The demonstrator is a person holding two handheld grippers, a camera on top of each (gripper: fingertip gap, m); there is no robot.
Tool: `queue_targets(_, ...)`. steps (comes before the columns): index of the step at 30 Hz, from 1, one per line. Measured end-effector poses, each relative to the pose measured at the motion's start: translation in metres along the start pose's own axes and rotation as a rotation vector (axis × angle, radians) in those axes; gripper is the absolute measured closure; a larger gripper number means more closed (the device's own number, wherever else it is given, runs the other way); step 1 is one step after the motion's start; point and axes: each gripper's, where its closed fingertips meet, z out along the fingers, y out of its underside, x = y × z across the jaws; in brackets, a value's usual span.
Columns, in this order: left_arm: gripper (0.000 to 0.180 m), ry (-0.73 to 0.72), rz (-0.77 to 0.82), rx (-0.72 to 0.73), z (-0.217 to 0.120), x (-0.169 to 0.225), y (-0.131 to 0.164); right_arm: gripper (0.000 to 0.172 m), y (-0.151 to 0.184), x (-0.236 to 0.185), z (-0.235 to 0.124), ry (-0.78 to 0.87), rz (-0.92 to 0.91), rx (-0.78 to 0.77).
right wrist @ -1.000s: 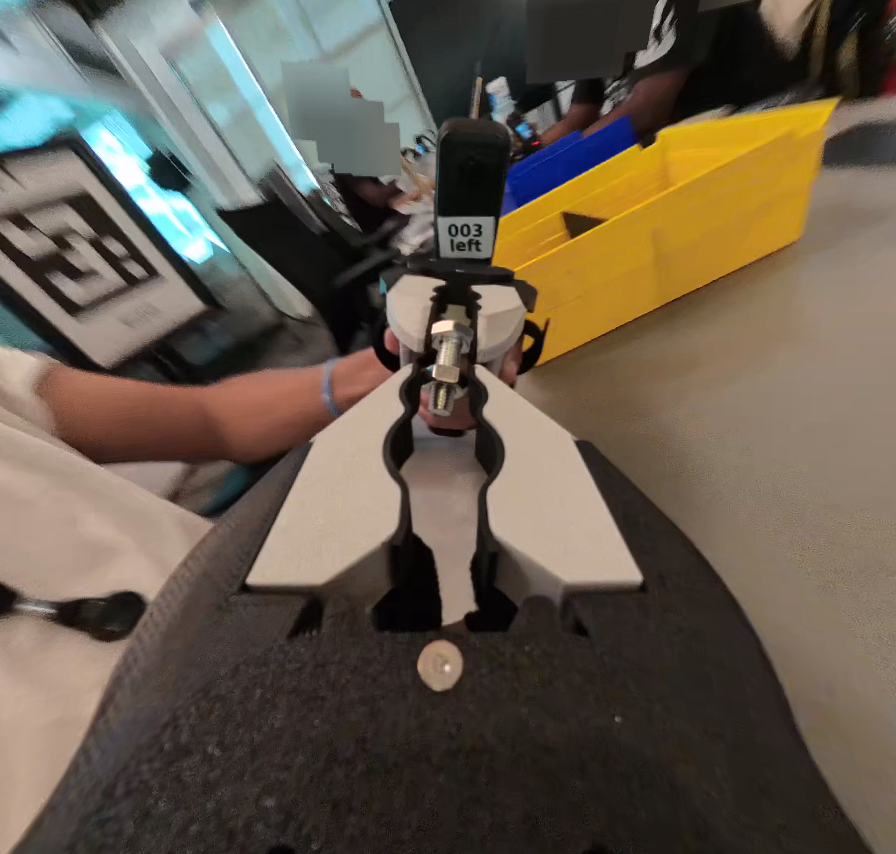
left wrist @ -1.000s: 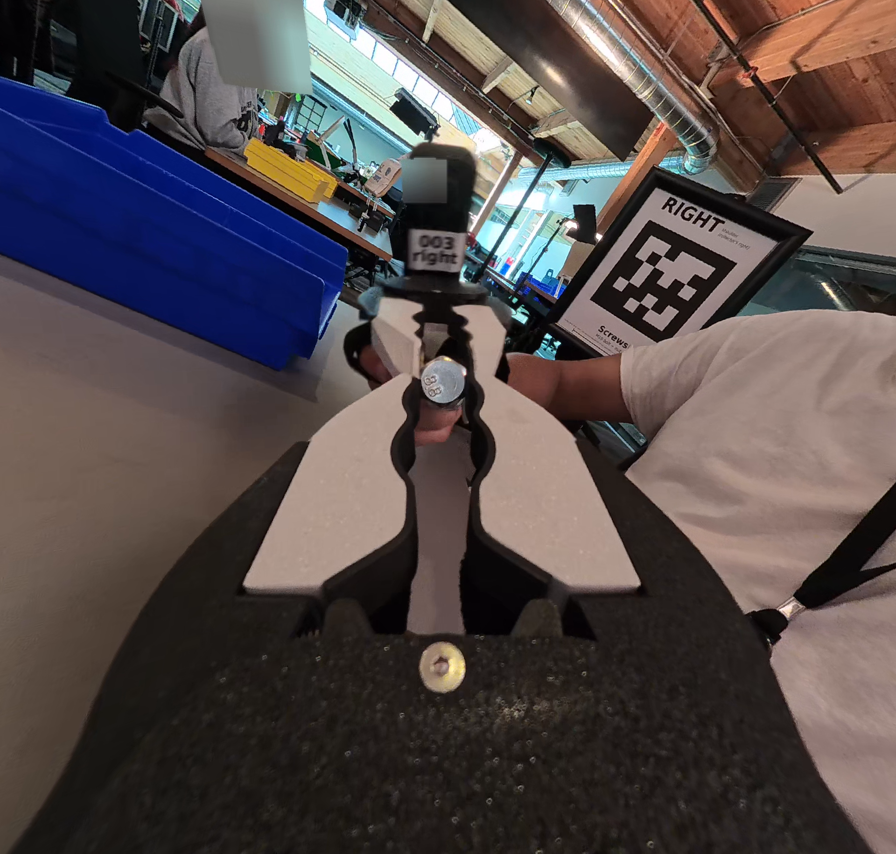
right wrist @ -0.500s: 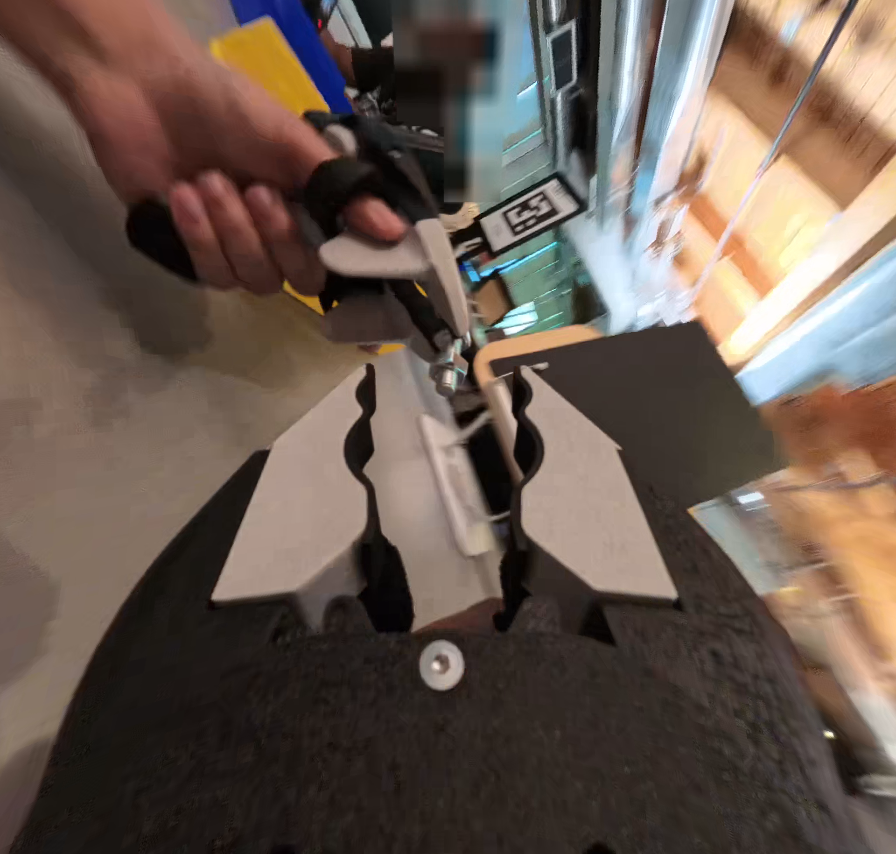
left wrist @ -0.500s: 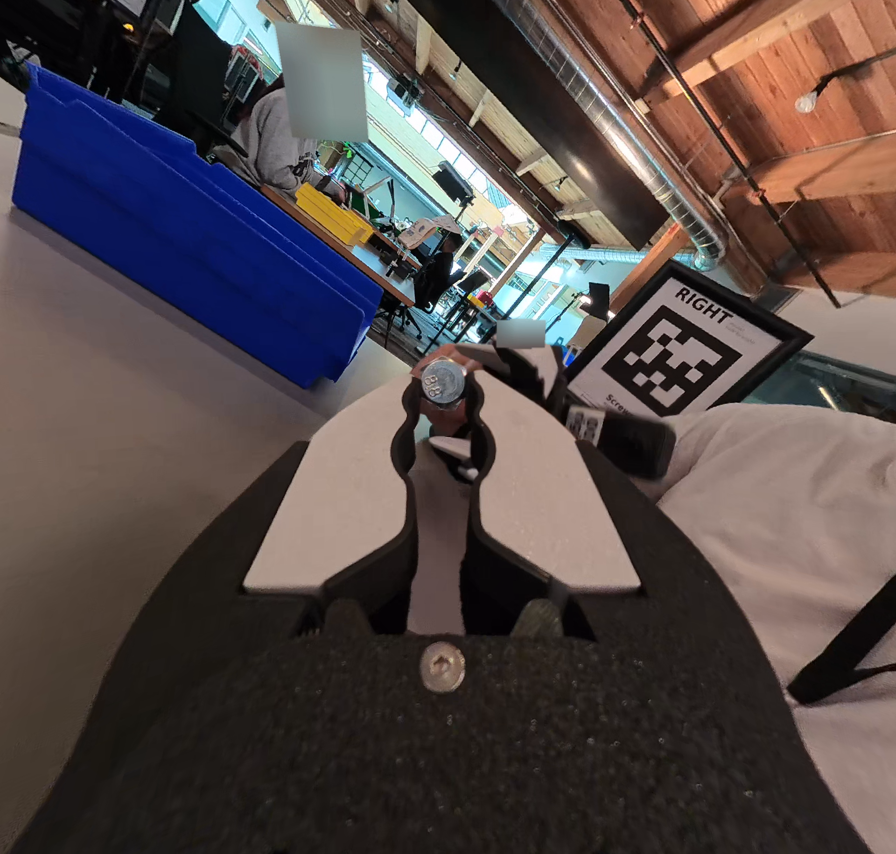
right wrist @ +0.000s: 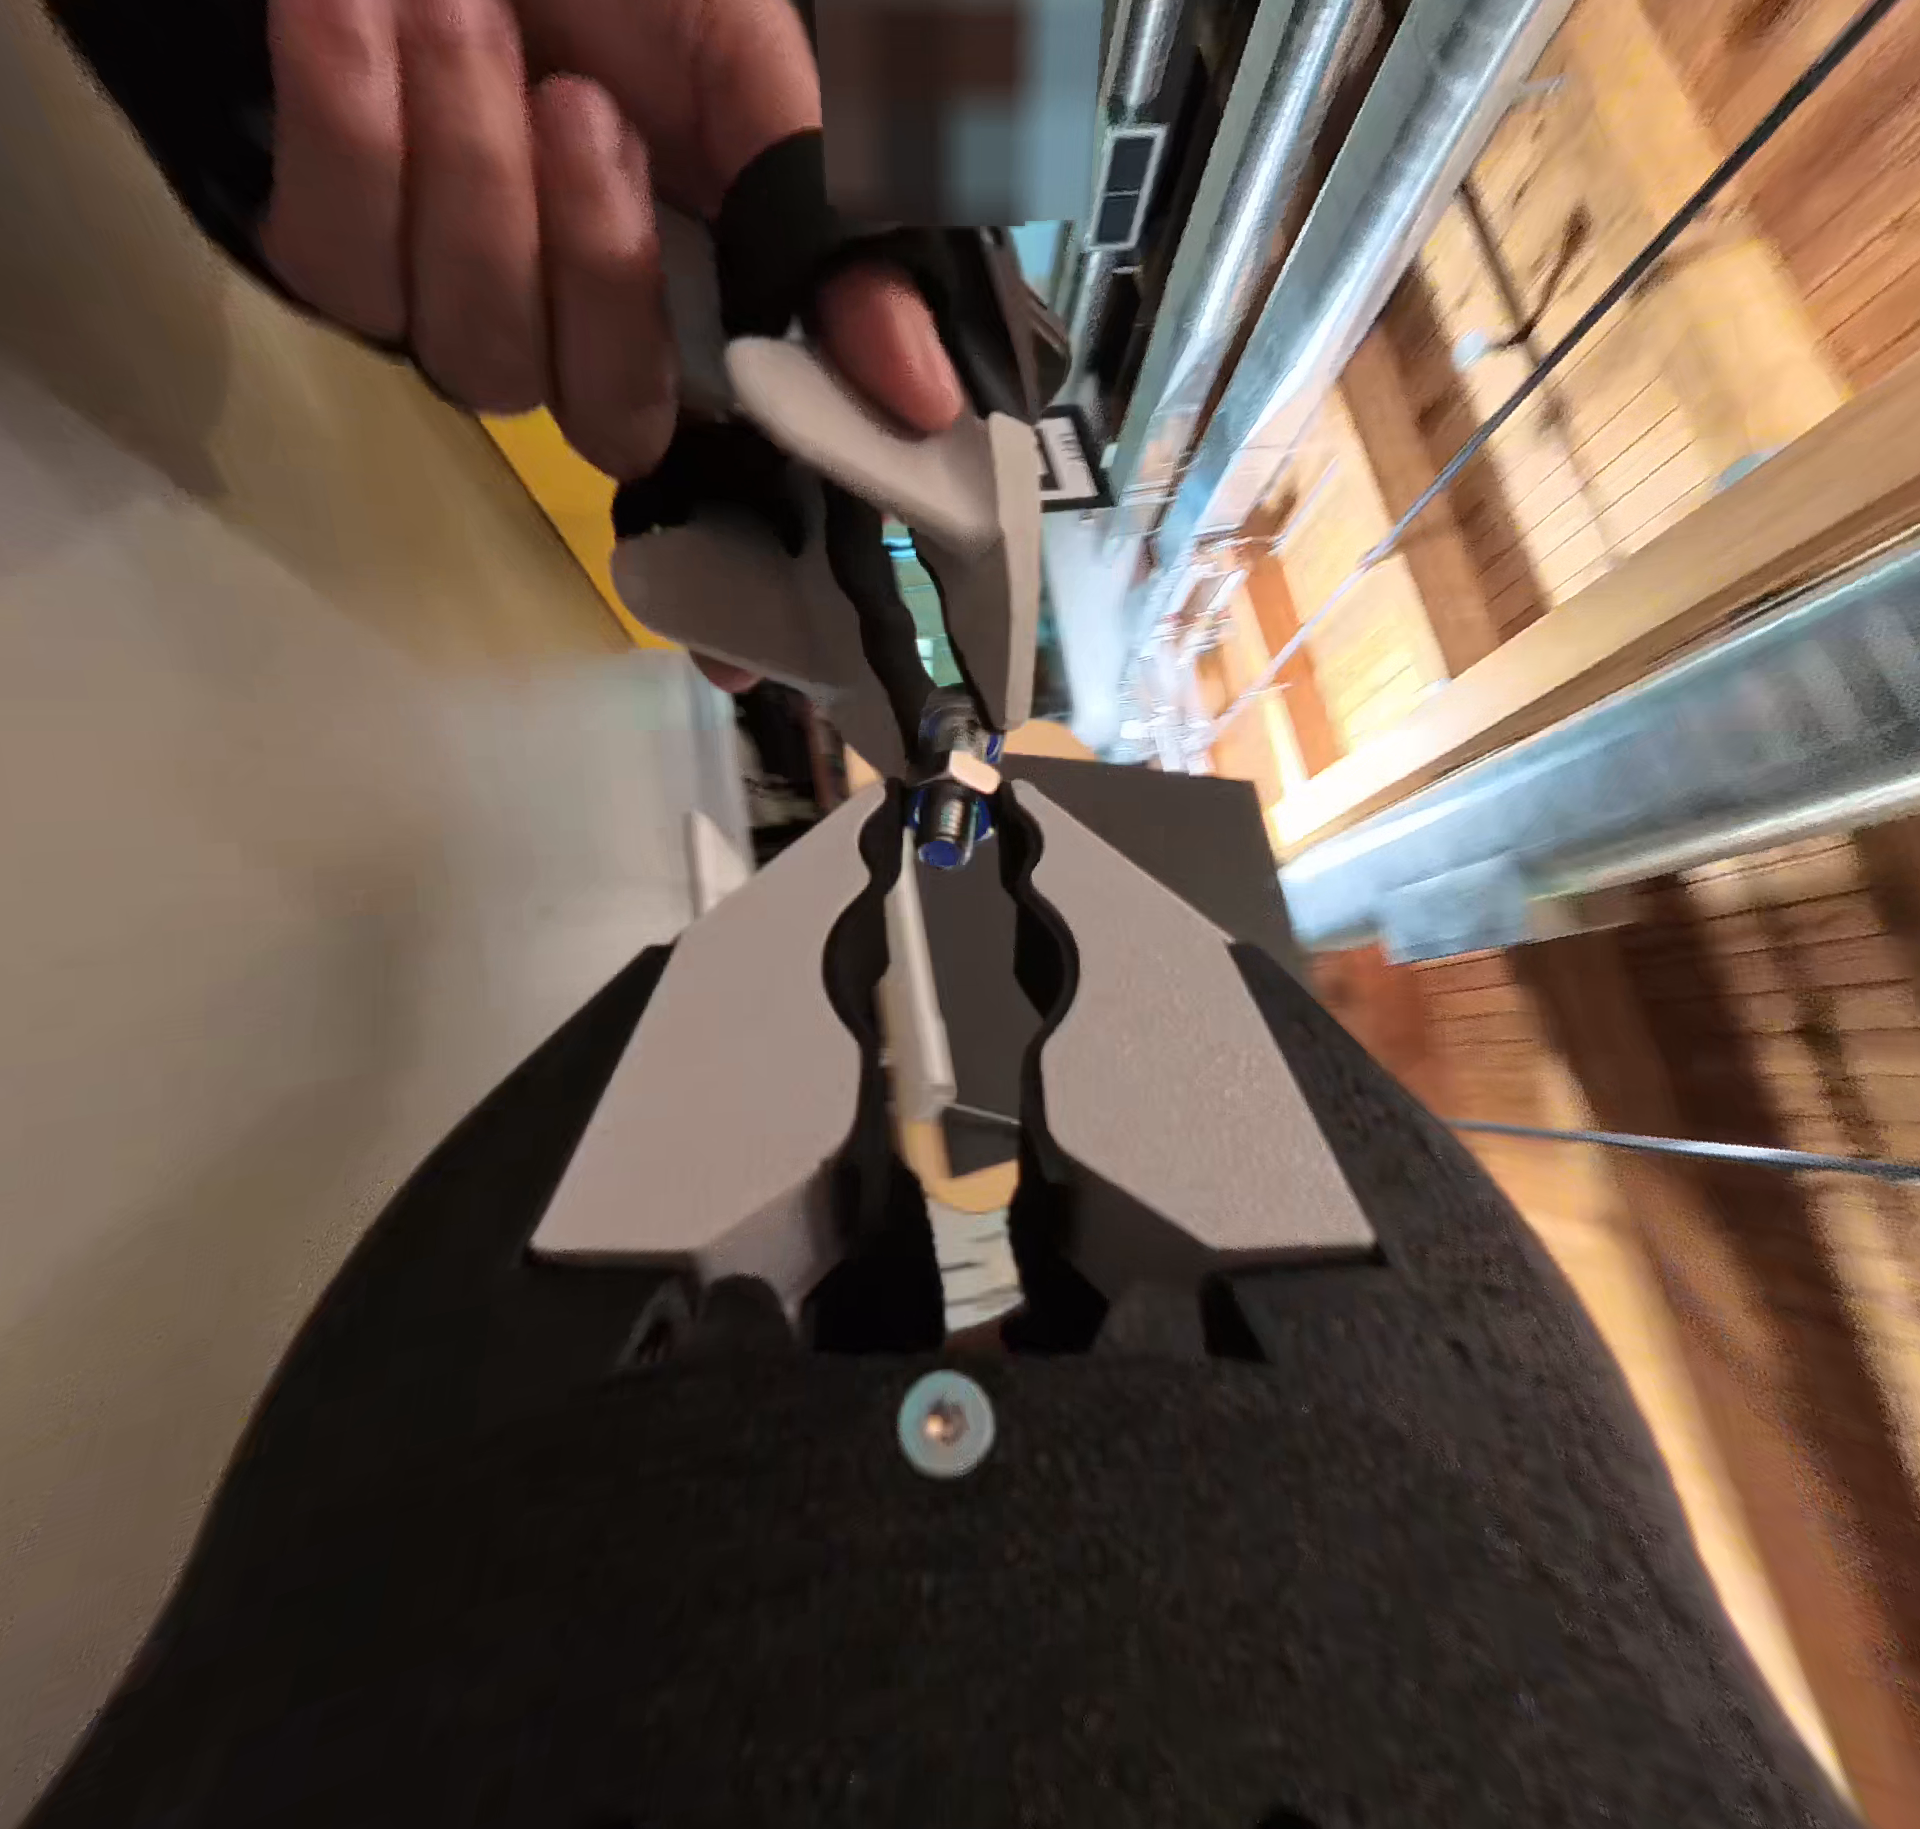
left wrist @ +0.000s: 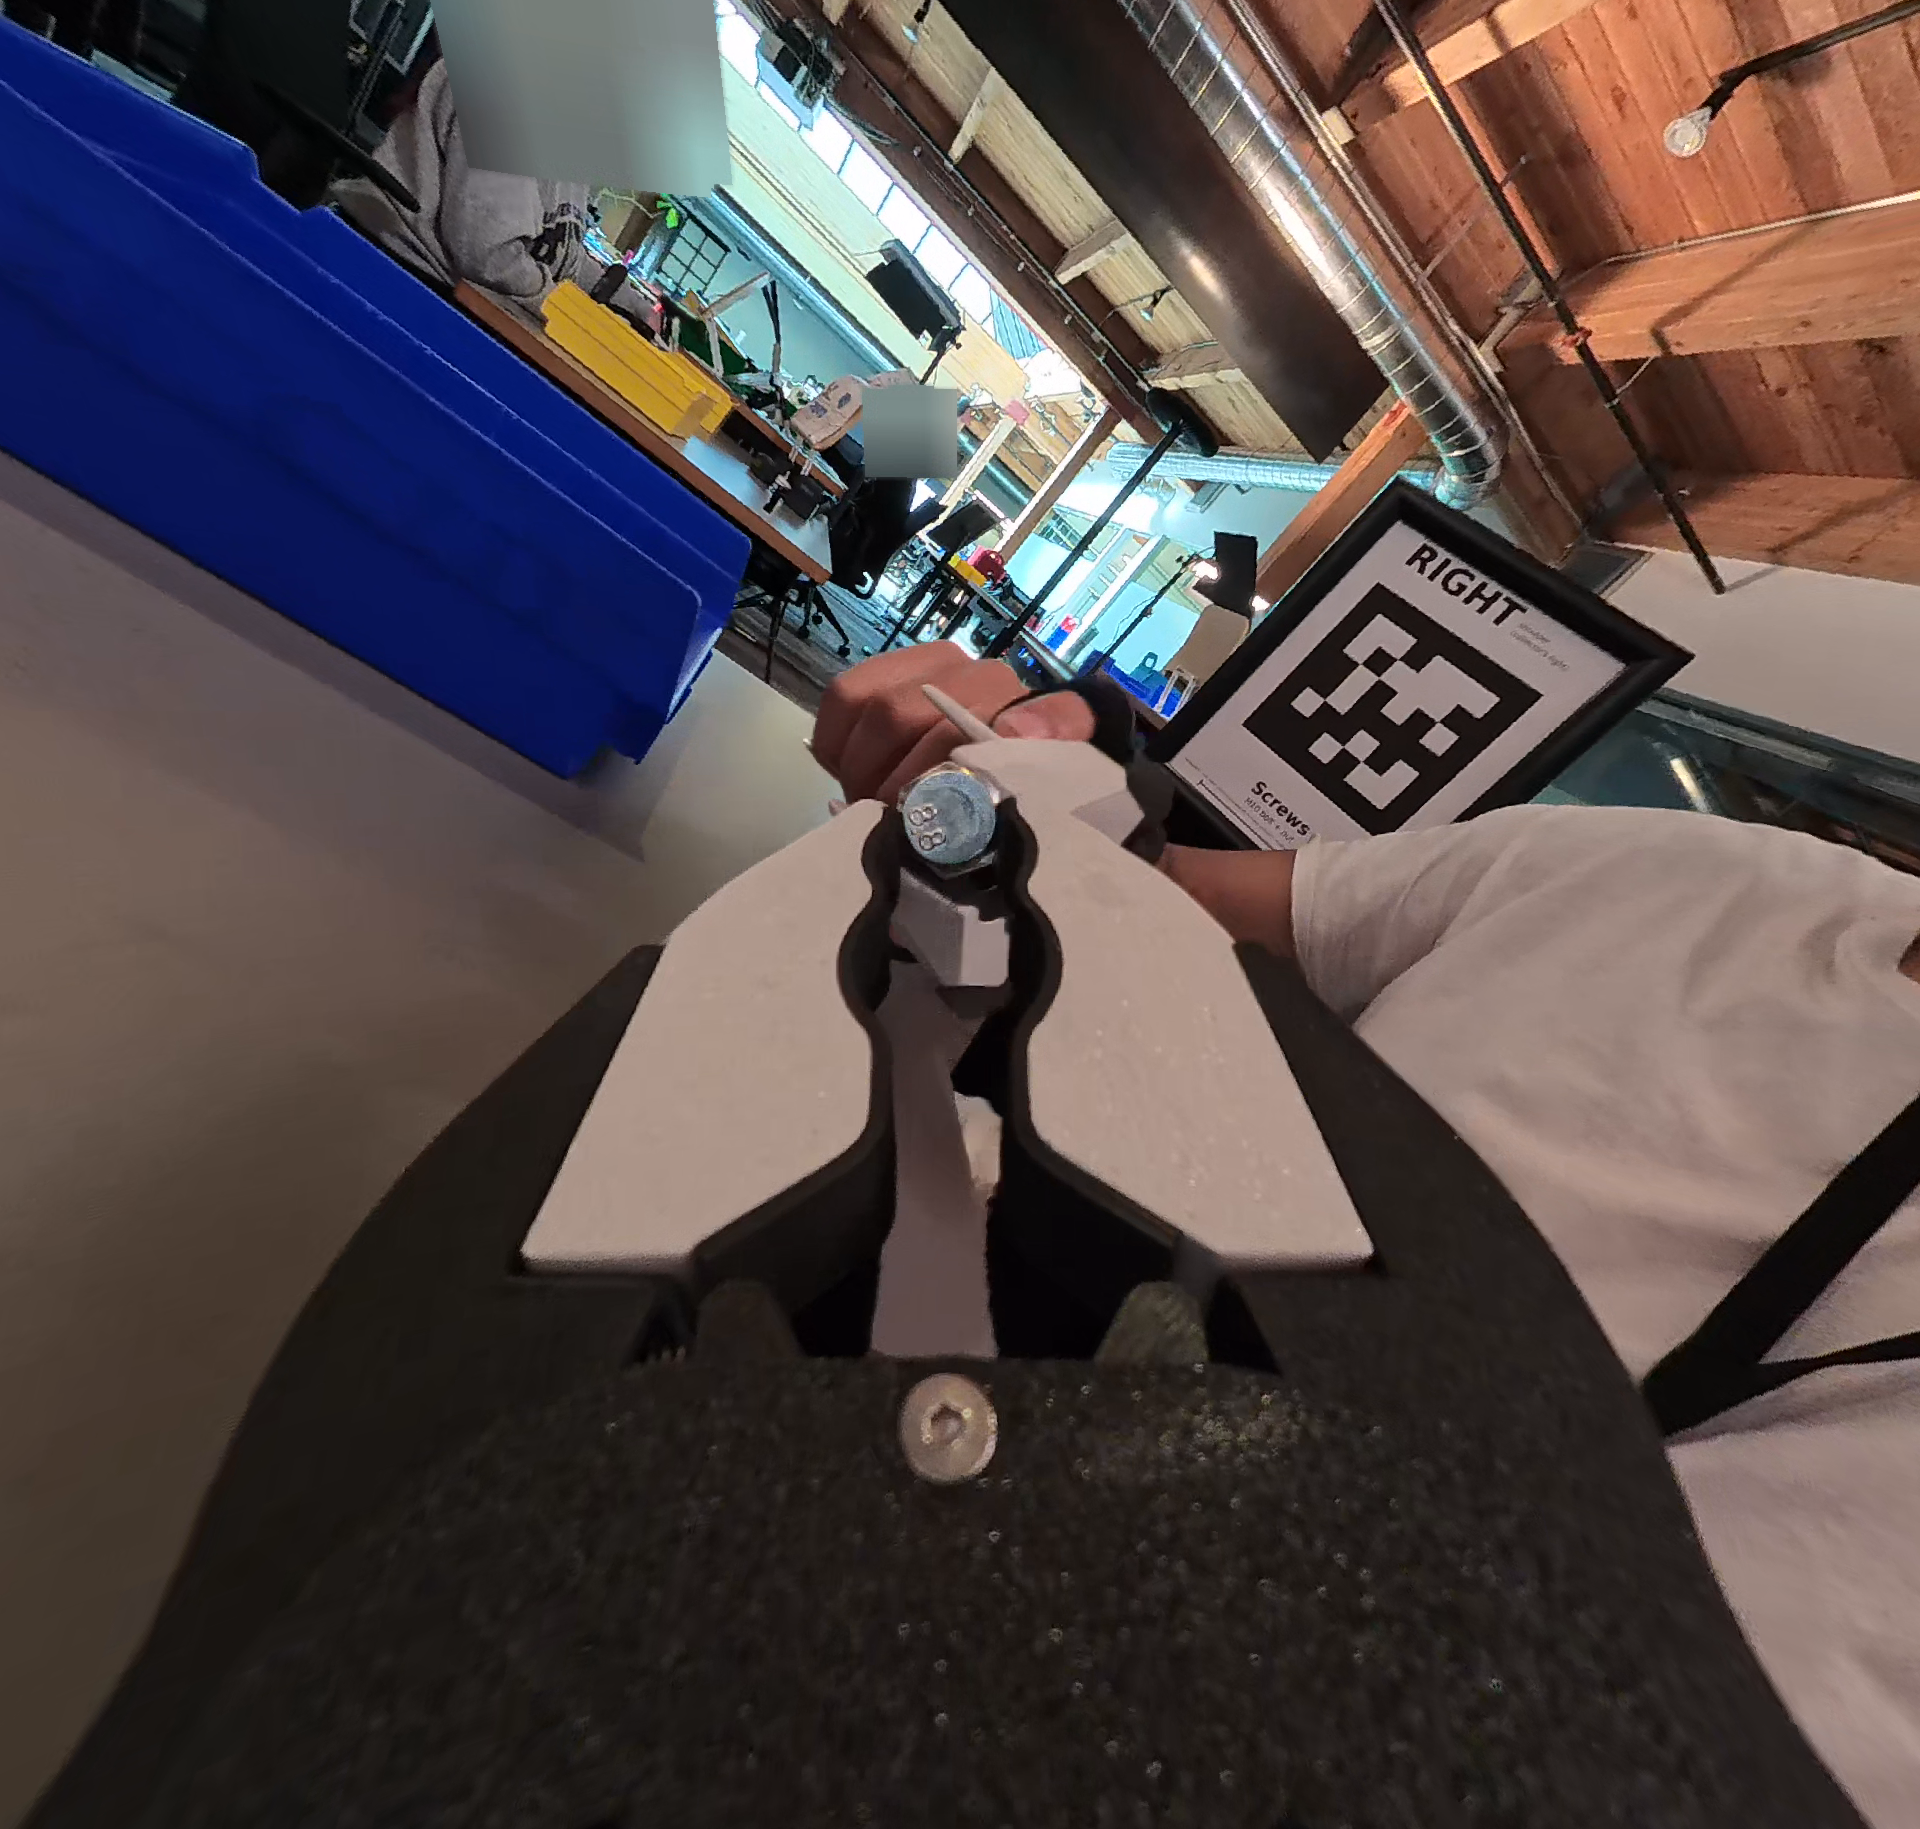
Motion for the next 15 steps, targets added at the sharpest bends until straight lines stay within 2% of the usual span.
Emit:
queue_targets(4, 0.164, -0.021, 0.062, -0.015, 0.001, 0.0, 0.001, 0.154, 0.001, -0.003, -0.001, -0.2, 0.512, 0.032)
queue_targets(12, 0.164, -0.014, 0.16, 0.039, -0.003, 0.009, -0.009, 0.155, -0.014, 0.007, 0.004, -0.786, 1.973, 0.245)
queue_targets(14, 0.163, -0.033, 0.177, 0.046, -0.004, 0.008, -0.01, 0.155, -0.013, 0.008, 0.005, -0.881, 2.208, 0.292)
queue_targets(15, 0.163, -0.041, 0.181, 0.046, -0.005, 0.007, -0.01, 0.154, -0.013, 0.007, 0.006, -0.896, 2.245, 0.307)
